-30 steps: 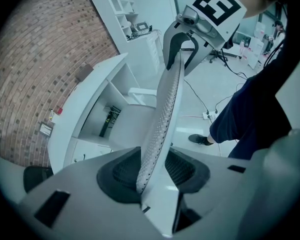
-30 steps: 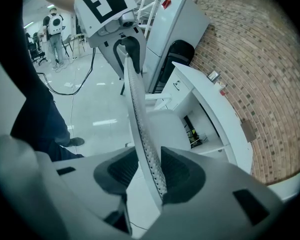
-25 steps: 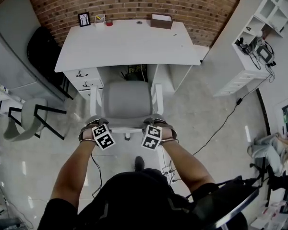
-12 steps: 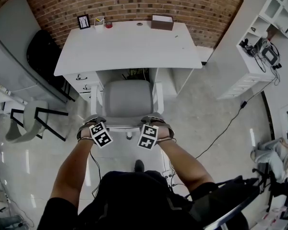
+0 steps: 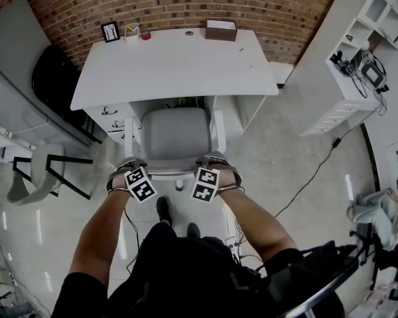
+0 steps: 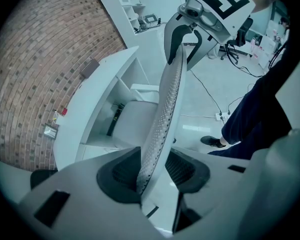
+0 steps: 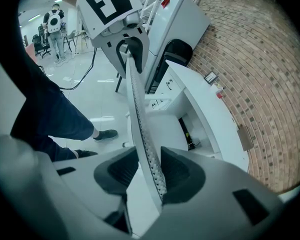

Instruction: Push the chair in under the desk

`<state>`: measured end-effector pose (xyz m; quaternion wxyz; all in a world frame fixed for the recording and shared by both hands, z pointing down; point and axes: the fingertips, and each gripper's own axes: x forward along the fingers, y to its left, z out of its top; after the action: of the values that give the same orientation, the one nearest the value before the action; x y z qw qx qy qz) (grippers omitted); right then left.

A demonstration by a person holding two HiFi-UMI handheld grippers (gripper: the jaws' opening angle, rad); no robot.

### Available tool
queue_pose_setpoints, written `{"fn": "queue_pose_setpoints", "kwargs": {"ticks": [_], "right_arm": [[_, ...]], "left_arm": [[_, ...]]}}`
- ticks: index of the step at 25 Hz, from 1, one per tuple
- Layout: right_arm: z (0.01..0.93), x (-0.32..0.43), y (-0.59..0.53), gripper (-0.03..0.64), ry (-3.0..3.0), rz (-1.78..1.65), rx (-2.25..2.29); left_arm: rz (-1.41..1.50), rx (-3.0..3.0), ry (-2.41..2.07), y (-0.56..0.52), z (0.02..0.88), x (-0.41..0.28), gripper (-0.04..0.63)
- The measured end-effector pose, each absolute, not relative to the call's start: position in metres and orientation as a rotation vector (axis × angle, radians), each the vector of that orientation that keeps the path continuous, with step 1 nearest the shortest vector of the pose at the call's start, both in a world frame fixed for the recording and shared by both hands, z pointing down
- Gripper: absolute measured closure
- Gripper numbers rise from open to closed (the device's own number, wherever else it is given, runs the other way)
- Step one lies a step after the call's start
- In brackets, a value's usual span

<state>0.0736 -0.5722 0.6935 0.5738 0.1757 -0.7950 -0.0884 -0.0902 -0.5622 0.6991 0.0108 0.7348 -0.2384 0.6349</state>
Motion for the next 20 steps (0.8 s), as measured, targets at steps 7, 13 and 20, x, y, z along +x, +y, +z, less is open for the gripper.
{"fn": "queue_pose_setpoints", "kwargs": {"ticks": [7,13,20], "right_arm": [[0.695,0.079,-0.592,0.468,-1.849,-0.209,0.437],[0.695,0.076,-0.598,0.466,-1.831,-0.199,0.427],[0.696,0.075,-0.601,0.453,-1.836,-0.223,0.462]], "left_arm": [[1.977,2.312,-0.73,-0.581,0.699,-0.085,0.442],[1.973,2.315,-0.669,-0.586,0.698,-0.088,0.443],[1.975,2.388,-0.737,-0.589,0.696,-0.089,0.442]]}}
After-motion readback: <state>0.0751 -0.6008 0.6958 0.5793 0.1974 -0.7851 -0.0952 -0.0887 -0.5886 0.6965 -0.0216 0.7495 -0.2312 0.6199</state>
